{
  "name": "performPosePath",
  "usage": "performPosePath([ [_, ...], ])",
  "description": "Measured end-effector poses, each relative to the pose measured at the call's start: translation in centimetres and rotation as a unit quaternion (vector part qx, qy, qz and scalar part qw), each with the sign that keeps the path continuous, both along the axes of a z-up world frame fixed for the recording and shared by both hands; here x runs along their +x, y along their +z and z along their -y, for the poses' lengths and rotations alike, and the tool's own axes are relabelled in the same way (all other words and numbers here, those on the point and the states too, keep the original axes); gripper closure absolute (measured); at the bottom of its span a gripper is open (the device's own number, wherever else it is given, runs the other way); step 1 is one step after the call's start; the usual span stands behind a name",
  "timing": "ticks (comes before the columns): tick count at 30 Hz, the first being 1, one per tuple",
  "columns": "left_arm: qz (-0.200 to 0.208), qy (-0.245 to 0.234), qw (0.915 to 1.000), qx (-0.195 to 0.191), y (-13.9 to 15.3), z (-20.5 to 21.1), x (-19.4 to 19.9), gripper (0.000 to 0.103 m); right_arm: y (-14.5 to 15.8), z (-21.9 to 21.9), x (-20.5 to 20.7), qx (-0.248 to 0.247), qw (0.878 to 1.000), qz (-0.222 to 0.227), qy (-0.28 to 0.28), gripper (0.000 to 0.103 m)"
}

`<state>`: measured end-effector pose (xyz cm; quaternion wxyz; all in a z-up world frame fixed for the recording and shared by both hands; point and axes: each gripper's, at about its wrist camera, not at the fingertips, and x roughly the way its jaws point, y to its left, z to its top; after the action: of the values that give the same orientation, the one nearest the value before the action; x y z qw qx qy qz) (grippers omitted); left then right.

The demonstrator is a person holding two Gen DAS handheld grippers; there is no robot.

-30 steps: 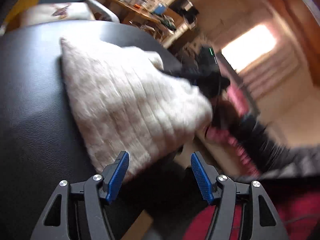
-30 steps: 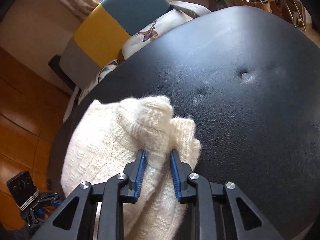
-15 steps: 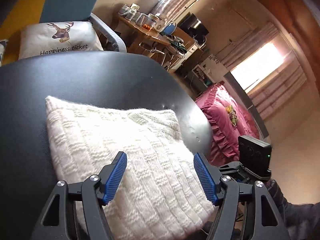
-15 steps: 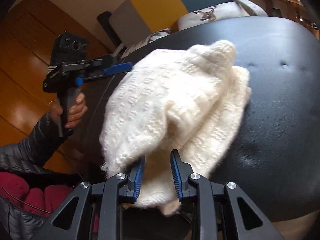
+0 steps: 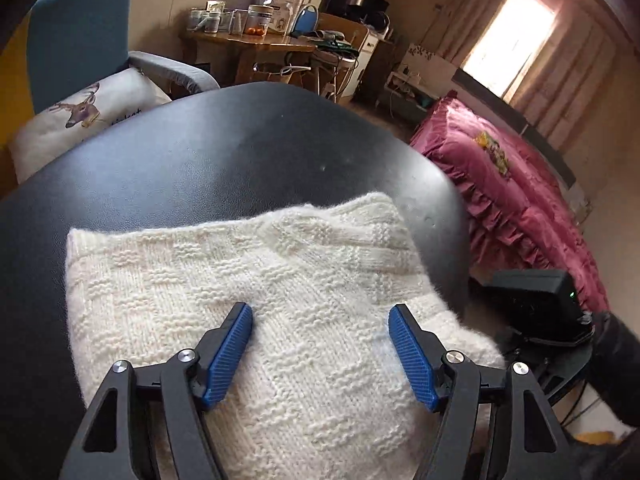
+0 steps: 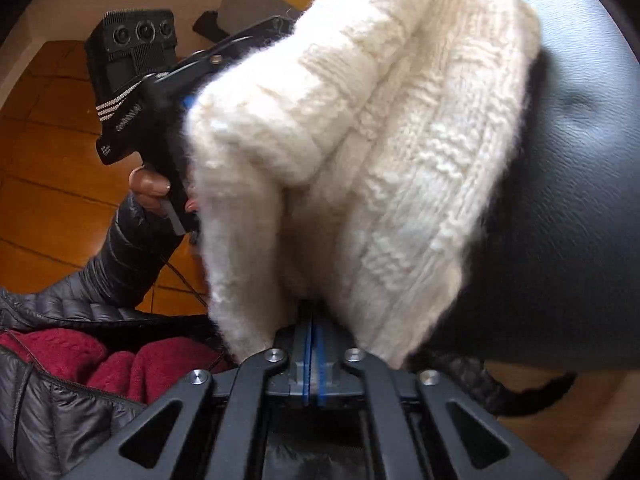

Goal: Fold clothes

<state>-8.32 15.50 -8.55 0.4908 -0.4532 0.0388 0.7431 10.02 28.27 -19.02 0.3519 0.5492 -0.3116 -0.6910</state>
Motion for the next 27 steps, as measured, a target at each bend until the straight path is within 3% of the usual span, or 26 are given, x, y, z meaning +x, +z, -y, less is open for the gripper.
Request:
performPosePath([
  [2,0.012,0.019,0.9994,0.028,0.9,1.8,-0.2,0.031,1.2,-1.2,0.7,-0.002,1.0,-0.002,-0.026,0.082],
  [6,-0.001,0.051,0.9978,0.043,1.7,5.4,0.7,0.031,4.0,-4.4,1.4,-0.021,0.992,-0.033,-0.119,0.075],
  [10,-0.017,0.06,0.997,0.046,1.7,7.6,3.1,0.031,4.1,-5.8,0.0,-0.05,0.978,-0.022,-0.203,0.054],
  [15,-0.049,0.061,0.9963,0.035,0.9,9.1,6.4,0.032,1.6,-5.3,-3.5,-0.088,0.963,0.037,-0.252,0.05],
  [17,-0.047,0.059,0.9964,0.039,0.6,9.4,7.0,0.032,1.4,-4.6,-4.6,-0.076,0.964,0.032,-0.254,0.05],
  [18,-0.048,0.057,0.9965,0.039,0.5,9.4,7.2,0.032,1.7,-4.1,-5.1,-0.045,0.968,0.02,-0.247,0.053],
  [19,-0.049,0.055,0.9966,0.039,0.4,9.4,7.4,0.032,2.2,-3.6,-5.6,0.0,0.971,0.006,-0.239,0.073],
  [20,-0.048,0.054,0.9966,0.039,0.2,9.4,7.5,0.032,3.0,-3.1,-5.8,0.038,0.972,-0.009,-0.23,0.085],
  [22,-0.046,0.057,0.9964,0.044,0.4,9.8,7.8,0.032,5.0,-2.1,-5.5,0.116,0.969,-0.047,-0.212,0.087],
  [24,-0.045,0.055,0.9962,0.051,0.7,10.3,8.3,0.032,6.6,-0.9,-5.2,0.233,0.951,-0.089,-0.186,0.088],
  [25,-0.043,0.048,0.9966,0.05,0.5,10.4,8.7,0.031,6.1,-0.4,-5.3,0.284,0.94,-0.087,-0.166,0.088],
  [27,-0.036,0.026,0.9986,0.029,-0.8,9.9,9.3,0.031,4.3,-0.7,-5.6,0.272,0.946,-0.065,-0.165,0.088],
])
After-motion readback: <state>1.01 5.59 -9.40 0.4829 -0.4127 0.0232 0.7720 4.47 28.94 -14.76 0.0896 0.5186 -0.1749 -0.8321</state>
